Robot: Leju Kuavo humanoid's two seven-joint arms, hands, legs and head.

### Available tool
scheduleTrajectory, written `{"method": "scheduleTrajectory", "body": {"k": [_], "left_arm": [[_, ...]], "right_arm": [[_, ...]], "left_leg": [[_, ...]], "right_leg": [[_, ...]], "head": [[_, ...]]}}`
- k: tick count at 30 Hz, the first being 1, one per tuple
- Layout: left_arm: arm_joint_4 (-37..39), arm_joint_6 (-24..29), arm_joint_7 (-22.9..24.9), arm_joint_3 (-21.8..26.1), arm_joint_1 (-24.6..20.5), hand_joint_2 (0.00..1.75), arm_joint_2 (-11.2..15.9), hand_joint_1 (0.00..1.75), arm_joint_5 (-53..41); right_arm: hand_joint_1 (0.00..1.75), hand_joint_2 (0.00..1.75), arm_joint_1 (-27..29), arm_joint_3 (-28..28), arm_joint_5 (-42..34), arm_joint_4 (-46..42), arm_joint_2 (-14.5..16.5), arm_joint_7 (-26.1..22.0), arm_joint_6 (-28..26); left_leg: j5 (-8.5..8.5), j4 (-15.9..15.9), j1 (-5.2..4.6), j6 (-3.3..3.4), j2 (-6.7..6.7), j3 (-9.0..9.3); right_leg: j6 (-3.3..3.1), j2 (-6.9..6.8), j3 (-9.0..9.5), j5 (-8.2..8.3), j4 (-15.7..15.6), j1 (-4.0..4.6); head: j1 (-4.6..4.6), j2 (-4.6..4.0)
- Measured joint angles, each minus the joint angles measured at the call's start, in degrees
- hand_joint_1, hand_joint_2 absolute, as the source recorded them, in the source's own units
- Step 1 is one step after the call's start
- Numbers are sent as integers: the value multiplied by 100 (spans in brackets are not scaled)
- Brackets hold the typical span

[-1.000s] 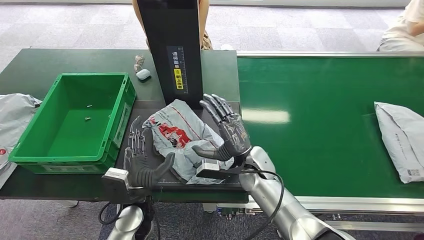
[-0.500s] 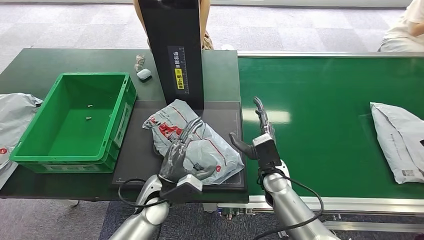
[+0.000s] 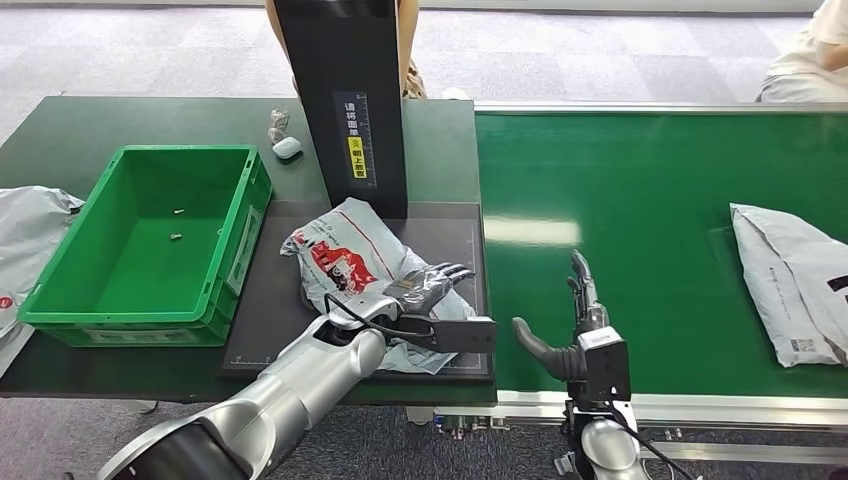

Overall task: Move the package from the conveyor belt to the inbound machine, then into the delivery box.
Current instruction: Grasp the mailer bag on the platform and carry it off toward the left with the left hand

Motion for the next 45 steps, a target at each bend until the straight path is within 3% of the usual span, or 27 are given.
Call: {"method": "scheduleTrajectory", "body": {"k": [4, 6, 10, 20, 38, 45], "left_arm": [[410, -441, 591, -39, -276, 175, -121, 0, -32], [533, -542, 836, -39, -350, 175, -156, 9, -56], [695, -561, 1125, -38, -438, 175, -185, 175, -68], [805, 280, 945, -27, -373, 175, -128, 175, -42], [342, 3688, -33, 87, 299, 175, 147, 175, -911], [138, 3950, -79, 87, 461, 175, 279, 175, -1040]], "right_arm": [[0, 175, 277, -246, 193, -327, 134, 63, 75], [0, 175, 364, -336, 257, -447, 188, 87, 105], [0, 175, 476, -483, 330, -630, 266, 114, 164], [0, 175, 575, -702, 402, -900, 407, 198, 233], [0, 175, 697, -866, 330, -1212, 461, 211, 303], [0, 175, 723, -876, 318, -1242, 461, 209, 302]], "left_leg": [[-1, -3, 1, -2, 2, 2], [-2, -4, 1, -3, 4, 4], [-1, -6, 1, -4, 8, 13], [21, -7, 1, -13, 8, 21], [18, -9, 0, -14, 7, 5], [18, -9, 0, -14, 7, 3]], "right_leg": [[-1, 1, 2, -1, 1, 1], [-2, 4, 3, -2, 2, 1], [-3, 7, 10, -2, 2, 2], [-11, 6, 14, 14, 5, 1], [-11, 6, -3, 9, 5, 1], [-12, 6, -5, 8, 5, 1]], "head": [[1, 0], [1, 0], [1, 0], [1, 0], [0, 0], [1, 0]]}}
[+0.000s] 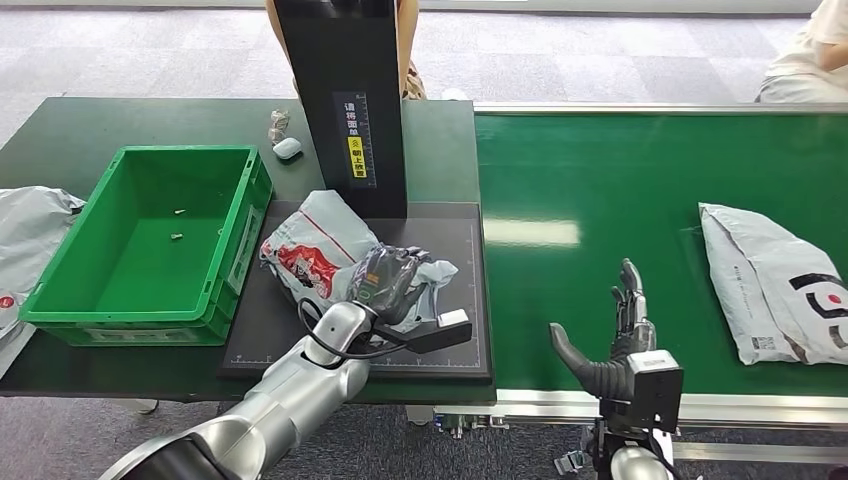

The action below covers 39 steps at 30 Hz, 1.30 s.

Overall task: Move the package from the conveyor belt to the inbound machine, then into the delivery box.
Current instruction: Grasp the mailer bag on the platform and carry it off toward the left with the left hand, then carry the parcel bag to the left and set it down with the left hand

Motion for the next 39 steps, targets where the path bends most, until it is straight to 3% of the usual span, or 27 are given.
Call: {"method": "scheduleTrajectory", "body": {"k": [6, 11, 15, 22, 28, 33, 39], "left_arm": [[-368, 311, 12, 25, 166, 175, 103, 175, -722], [-1449, 362, -177, 316, 614, 175, 292, 175, -2050], [-2512, 366, -270, 529, 900, 175, 484, 175, -2554], [-3963, 366, 105, 570, 978, 175, 1017, 175, -2752], [-4726, 363, 712, 601, 860, 175, 1701, 175, -2753], [-4161, 313, 1681, 578, 117, 175, 2027, 175, -2743], [-1955, 193, 1893, 996, -986, 175, 1789, 175, -2588]], "right_arm": [[0, 175, 19, -1, -49, -7, 0, -49, -13], [0, 175, 141, -38, -230, -58, -4, -198, -105], [0, 175, 185, -68, -367, -58, -27, -301, -132], [0, 175, 219, -78, -442, -60, -75, -351, -220], [0, 175, 346, -74, -441, -119, -79, -379, -320], [0, 175, 382, -74, -394, -197, -78, -355, -432], [0, 175, 349, -74, -268, -337, -75, -119, -385]], "left_leg": [[0, 0, 0, 0, 0, -2], [-8, 0, 0, -3, 1, -5], [-10, 0, 0, -4, 6, -9], [-10, -1, 2, -4, 8, -9], [-9, -3, 4, -6, 9, -9], [4, -3, 5, -8, -3, -16], [16, -3, 3, -5, 16, -20]], "right_leg": [[0, 0, -1, 0, 0, 0], [-2, 1, -5, -3, 0, 0], [-3, 5, -12, -4, 0, 0], [-5, 6, -14, -4, 2, 1], [-10, 6, -21, -7, 5, 2], [-12, -1, -30, -4, 7, 2], [-13, 10, -33, 21, 8, 1]], "head": [[0, 0], [0, 0], [0, 0], [0, 0], [0, 0], [1, 0], [-1, 0]]}}
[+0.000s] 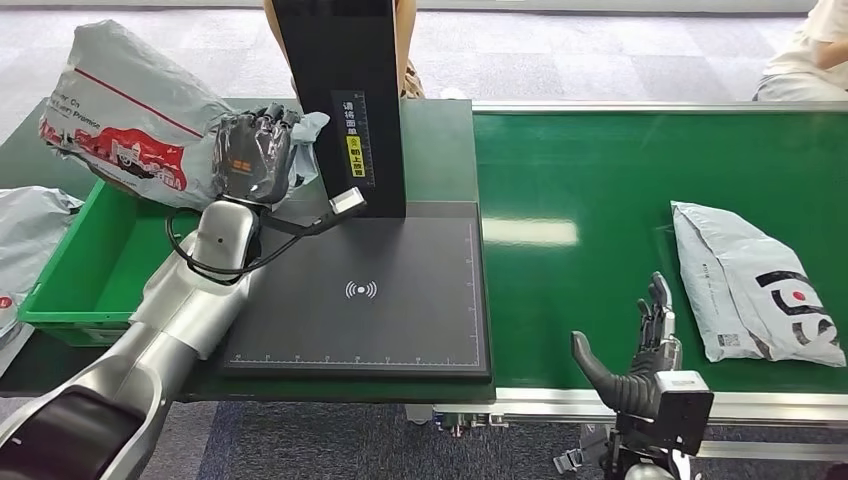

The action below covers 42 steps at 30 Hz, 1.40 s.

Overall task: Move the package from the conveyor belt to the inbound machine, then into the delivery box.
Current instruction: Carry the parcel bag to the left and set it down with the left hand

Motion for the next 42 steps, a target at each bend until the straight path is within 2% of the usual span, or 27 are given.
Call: {"method": "scheduleTrajectory", "body": {"k": [3, 7, 14, 19, 20, 23, 24, 29, 38, 42], "left_arm": [[891, -313, 151, 276, -317, 175, -83, 175, 79], [1692, -874, 461, 533, -454, 175, -130, 175, 97], [2399, -1681, 1287, 760, -550, 175, -88, 175, -144], [2658, -2057, 1407, 897, -591, 175, 62, 171, -142], [2686, -2067, 1409, 910, -590, 175, 88, 158, -138], [2747, -2005, 1418, 963, -588, 175, 135, 31, -117], [2762, -1946, 1423, 983, -587, 175, 140, 0, -114], [2813, -1671, 1388, 1067, -584, 175, 147, 0, -96], [2837, -1059, 1012, 1265, -564, 175, 101, 0, -20], [2837, -1008, 982, 1328, -553, 175, 78, 0, -2]], "right_arm": [[0, 175, 7, 0, 29, -18, 1, 20, 18], [0, 175, 11, 0, 38, -16, 0, 20, 19], [0, 175, -5, 19, 58, -14, -1, 53, 52], [0, 175, -20, 51, 90, -1, -2, 100, 70], [0, 175, -23, 53, 94, 3, -2, 104, 70], [0, 175, -40, 61, 100, 17, -2, 120, 75], [0, 175, -47, 67, 102, 20, -2, 127, 78], [0, 175, -79, 93, 114, 32, -2, 147, 78], [0, 175, -91, 120, 118, 56, -2, 162, 52], [0, 175, -91, 138, 119, 56, -2, 165, 49]], "left_leg": [[0, 0, -1, 0, 6, 0], [0, 0, 0, -1, 5, -1], [-2, -2, 0, -3, 5, -5], [-1, -2, 1, -3, 2, -6], [-1, -2, 1, -3, 0, -6], [-1, -2, 1, -3, -1, -7], [-1, -2, 0, -3, -1, -7], [-1, -2, 0, -3, -1, -8], [-1, -2, 0, -3, -1, -8], [-2, -2, 0, -3, -1, -8]], "right_leg": [[-1, 7, -2, 4, 0, 0], [-3, 7, -5, 2, 0, 0], [-5, 7, -6, -4, 2, 1], [-8, 4, -7, -6, 3, 2], [-8, 2, -7, -7, 4, 2], [-9, 1, -6, -8, 4, 1], [-9, 1, -6, -8, 4, 1], [-9, 1, -6, -8, 3, 1], [-9, 1, -7, -8, 3, 1], [-9, 1, -8, -8, 3, 1]], "head": [[1, 0], [1, 0], [1, 0], [0, 0], [1, 0], [1, 0], [1, 0], [1, 0], [1, 0], [1, 0]]}}
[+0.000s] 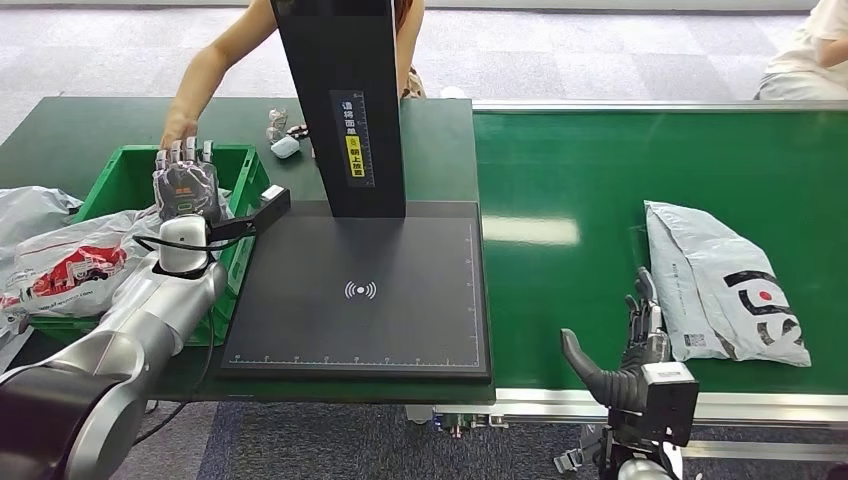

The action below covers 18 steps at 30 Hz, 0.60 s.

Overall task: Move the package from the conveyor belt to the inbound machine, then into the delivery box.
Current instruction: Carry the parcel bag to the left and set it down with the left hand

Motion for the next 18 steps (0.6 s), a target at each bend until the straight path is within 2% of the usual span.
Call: {"method": "scheduleTrajectory", "body": {"k": [4, 7, 10, 13, 14, 16, 17, 18], "left_arm": [[0, 231, -195, 54, 16, 0, -27, 0, 77], [-20, 719, -732, 196, 67, 0, -101, 0, 352], [-439, 1097, -1882, 441, 321, 0, -237, 0, 964], [-816, 1162, -2817, 644, 528, 0, -370, 0, 1523], [-1036, 1159, -3541, 791, 670, 0, -486, 0, 2122], [-1951, 1144, -5278, 946, 1280, 0, -821, 0, 4295], [-2464, 1124, -5852, 899, 1625, 0, -953, 0, 5384], [-2928, 1069, -5941, 713, 1932, 0, -1010, 0, 6185]], "right_arm": [[0, 175, 1, 10, 2, 0, 0, 12, -17], [0, 175, 2, 31, 6, 0, 0, 33, -61], [0, 175, -1, 55, -1, 9, 0, 33, -78], [0, 175, -8, 63, -16, 25, 0, 27, -78], [0, 175, -30, 72, -38, 46, 0, 7, -80], [0, 175, -91, 96, -113, 127, -1, -74, -96], [0, 175, -117, 107, -149, 172, -3, -119, -104], [0, 175, -125, 111, -172, 207, -5, -151, -113]], "left_leg": [[0, 0, 0, 0, 0, 0], [0, 0, 0, 0, -1, 0], [0, 0, -2, 0, -1, 0], [-1, 1, -3, 1, -2, 0], [-2, 1, -4, 3, -3, 0], [-12, 1, -8, 2, 1, 1], [-17, 2, -9, 0, 4, 1], [-20, 2, -9, -3, 6, 2]], "right_leg": [[0, 0, 0, 0, 0, 0], [0, -1, 0, 0, 0, -1], [1, -1, 0, 0, -2, -2], [1, -2, -1, 0, -4, -3], [4, -2, 1, -2, -4, -4], [11, 4, 3, -6, -5, -7], [14, 8, 3, -8, -5, -8], [14, 11, 1, -8, -6, -8]], "head": [[0, 0], [0, 0], [-1, 0], [0, 0], [1, 0], [0, 0], [-1, 0], [-2, 0]]}}
